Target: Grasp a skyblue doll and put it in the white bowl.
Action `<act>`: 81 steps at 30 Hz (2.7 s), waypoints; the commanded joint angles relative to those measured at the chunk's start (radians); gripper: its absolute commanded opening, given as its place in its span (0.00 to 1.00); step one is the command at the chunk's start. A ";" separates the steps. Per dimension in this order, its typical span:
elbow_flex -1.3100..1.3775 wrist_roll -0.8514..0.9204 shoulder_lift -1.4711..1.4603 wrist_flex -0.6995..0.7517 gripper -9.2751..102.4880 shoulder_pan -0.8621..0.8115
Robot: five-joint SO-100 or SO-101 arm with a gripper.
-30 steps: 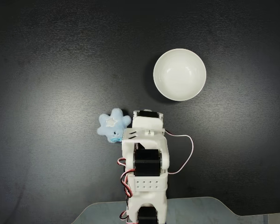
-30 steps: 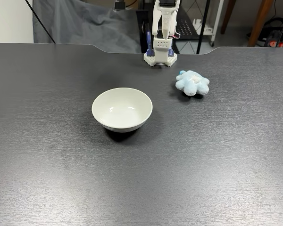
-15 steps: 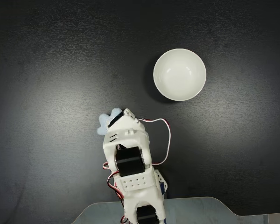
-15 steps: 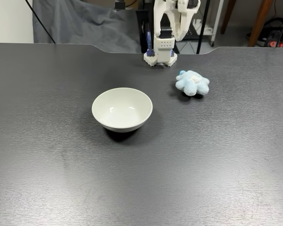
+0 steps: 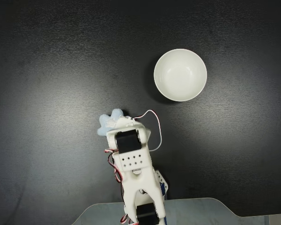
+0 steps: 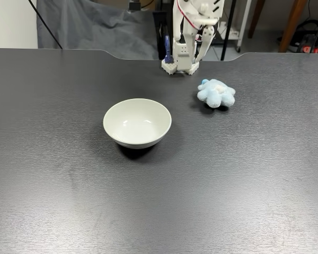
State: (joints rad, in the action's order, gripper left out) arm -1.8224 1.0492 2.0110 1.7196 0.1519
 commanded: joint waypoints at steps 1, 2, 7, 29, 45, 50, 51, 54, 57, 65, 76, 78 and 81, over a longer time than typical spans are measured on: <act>0.020 0.008 -0.115 0.051 0.08 0.098; 0.020 0.006 -0.129 0.051 0.08 0.132; 0.061 -0.005 -0.140 0.048 0.08 0.304; 0.311 -0.284 -0.155 -0.003 0.24 0.341; 0.049 -0.287 -0.153 0.051 0.61 0.337; 0.049 -0.284 -0.160 0.051 0.61 0.337; 0.049 -0.284 -0.173 0.049 0.61 0.337; 0.061 -0.284 -0.275 0.049 0.61 0.334; 0.064 -0.291 -0.353 0.026 0.61 0.310; 0.049 -0.282 -0.379 -0.132 0.61 0.118; 0.046 -0.281 -0.471 -0.120 0.61 0.118; 0.048 -0.281 -0.502 -0.126 0.61 0.120; 0.049 -0.282 -0.518 -0.135 0.61 0.121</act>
State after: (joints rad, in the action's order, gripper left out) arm -1.7794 0.7609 1.4880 1.5923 0.2792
